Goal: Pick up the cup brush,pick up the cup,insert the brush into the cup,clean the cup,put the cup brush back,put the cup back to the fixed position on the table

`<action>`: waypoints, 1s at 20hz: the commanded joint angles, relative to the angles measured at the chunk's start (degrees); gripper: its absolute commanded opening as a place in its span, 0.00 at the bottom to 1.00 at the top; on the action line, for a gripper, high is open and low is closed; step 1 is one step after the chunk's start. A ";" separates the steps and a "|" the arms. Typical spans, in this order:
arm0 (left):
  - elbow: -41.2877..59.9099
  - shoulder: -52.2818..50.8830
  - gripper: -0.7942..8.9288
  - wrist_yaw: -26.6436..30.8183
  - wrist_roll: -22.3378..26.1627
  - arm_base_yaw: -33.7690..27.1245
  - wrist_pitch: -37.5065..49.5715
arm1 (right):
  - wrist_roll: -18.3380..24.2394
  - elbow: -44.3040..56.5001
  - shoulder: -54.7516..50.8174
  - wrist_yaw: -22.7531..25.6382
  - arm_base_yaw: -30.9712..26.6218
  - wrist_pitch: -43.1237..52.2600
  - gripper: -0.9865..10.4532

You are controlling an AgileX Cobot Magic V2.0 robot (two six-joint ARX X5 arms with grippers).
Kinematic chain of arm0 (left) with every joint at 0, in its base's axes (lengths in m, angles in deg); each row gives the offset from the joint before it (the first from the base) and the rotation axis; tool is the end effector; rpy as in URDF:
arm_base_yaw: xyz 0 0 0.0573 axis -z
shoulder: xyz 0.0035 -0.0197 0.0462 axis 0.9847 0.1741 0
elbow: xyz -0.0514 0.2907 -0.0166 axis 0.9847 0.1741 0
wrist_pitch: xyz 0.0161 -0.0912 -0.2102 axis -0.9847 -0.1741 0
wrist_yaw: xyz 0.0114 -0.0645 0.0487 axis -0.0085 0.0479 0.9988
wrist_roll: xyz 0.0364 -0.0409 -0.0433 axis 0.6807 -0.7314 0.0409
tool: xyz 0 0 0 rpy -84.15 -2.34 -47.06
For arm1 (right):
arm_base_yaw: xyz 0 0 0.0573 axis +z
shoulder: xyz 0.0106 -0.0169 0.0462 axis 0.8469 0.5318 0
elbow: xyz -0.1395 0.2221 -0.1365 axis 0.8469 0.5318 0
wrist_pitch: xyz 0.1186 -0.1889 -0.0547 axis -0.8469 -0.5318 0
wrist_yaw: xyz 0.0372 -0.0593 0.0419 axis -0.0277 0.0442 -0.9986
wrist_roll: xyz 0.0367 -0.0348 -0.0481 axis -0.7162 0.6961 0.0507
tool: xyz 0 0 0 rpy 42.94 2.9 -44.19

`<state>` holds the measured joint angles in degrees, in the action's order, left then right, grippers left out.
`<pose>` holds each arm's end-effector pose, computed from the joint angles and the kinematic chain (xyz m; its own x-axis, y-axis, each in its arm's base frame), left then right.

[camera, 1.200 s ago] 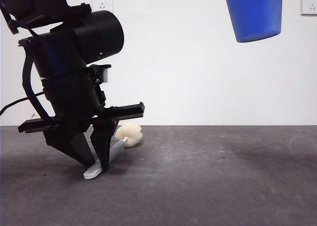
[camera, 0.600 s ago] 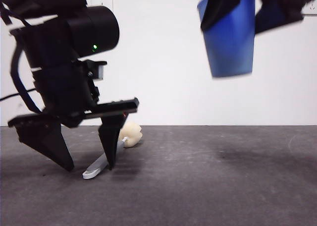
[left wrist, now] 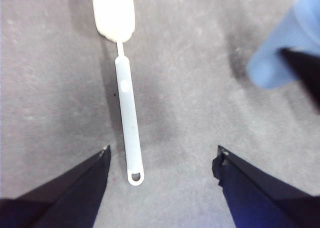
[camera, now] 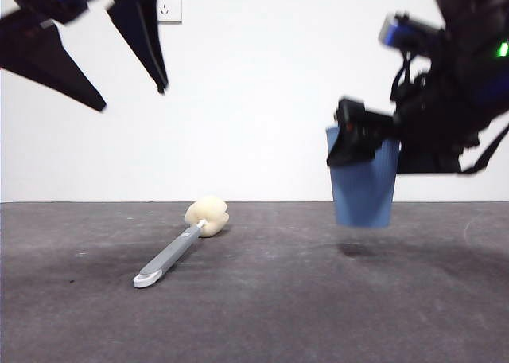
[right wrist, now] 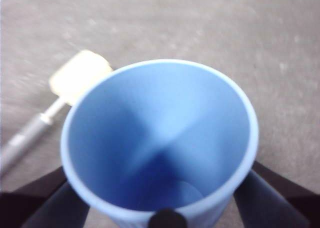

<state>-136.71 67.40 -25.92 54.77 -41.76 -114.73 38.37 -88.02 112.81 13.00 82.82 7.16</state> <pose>0.1682 -0.1243 0.3005 0.6488 -0.3564 -0.6723 0.2321 0.9341 -0.2712 0.2611 0.1221 0.2125 0.8437 0.4054 -0.3520 -0.4092 0.9100 0.0672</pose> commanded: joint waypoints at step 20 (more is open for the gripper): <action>0.24 -2.86 0.44 0.37 3.15 0.11 -2.03 | 4.35 0.35 9.22 -1.88 -0.57 8.39 0.59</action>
<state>-136.71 64.47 -25.77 57.13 -41.76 -116.61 42.26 -88.02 122.32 10.88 82.23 15.18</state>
